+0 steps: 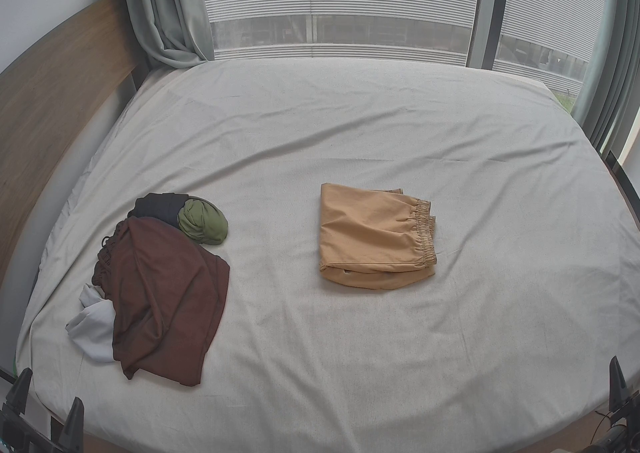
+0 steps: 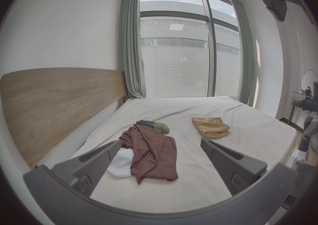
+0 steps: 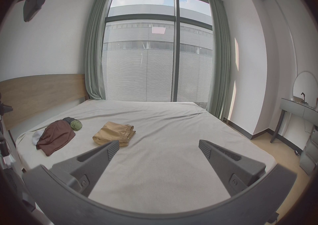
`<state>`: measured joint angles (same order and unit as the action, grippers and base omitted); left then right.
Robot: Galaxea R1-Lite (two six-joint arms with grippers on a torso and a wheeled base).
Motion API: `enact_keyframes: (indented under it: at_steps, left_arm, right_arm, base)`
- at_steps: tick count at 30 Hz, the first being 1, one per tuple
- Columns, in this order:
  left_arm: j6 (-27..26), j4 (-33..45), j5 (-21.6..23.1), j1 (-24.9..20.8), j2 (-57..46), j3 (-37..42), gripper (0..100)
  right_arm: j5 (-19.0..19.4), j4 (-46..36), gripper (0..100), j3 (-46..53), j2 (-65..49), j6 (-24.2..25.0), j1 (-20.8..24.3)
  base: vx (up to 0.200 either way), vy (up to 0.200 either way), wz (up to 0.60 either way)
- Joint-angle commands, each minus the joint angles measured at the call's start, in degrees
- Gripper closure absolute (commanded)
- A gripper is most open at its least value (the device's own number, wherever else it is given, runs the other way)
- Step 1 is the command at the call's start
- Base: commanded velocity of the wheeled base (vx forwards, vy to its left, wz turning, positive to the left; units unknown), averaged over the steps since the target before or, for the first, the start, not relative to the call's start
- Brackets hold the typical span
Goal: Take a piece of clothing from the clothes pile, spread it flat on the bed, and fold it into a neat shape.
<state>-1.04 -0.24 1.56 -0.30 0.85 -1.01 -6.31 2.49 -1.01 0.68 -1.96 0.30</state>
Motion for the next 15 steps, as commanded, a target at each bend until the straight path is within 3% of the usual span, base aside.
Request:
enact_keyframes:
  at_steps: [1,4,6,10,15]
  left_arm:
    - [0.0,0.0,0.0,0.0,-0.9,0.9,0]
    - [0.0,0.0,0.0,0.0,-0.9,1.0,0]
    - [-0.1,0.0,0.0,0.0,-0.9,1.0,0]
    - [-0.5,0.0,0.2,0.0,-0.9,1.0,0]
    - [-0.5,0.0,0.2,0.0,-0.9,1.0,0]
  right_arm:
    - [1.0,-0.3,0,0.7,-0.2,-0.1,0.0]
    - [10.5,0.0,0,0.7,-0.2,2.9,0.0]
    - [10.4,0.6,0,0.9,-0.3,4.6,0.0]
    - [6.6,2.4,0,1.0,-0.6,2.8,-0.1]
    - [6.1,-0.4,0,1.0,-0.4,2.3,0.0]
  base:
    - [0.000,0.000,0.00]
    - [0.000,0.000,0.00]
    - [0.000,0.000,0.00]
    - [0.000,0.000,0.00]
    - [0.000,0.000,0.00]
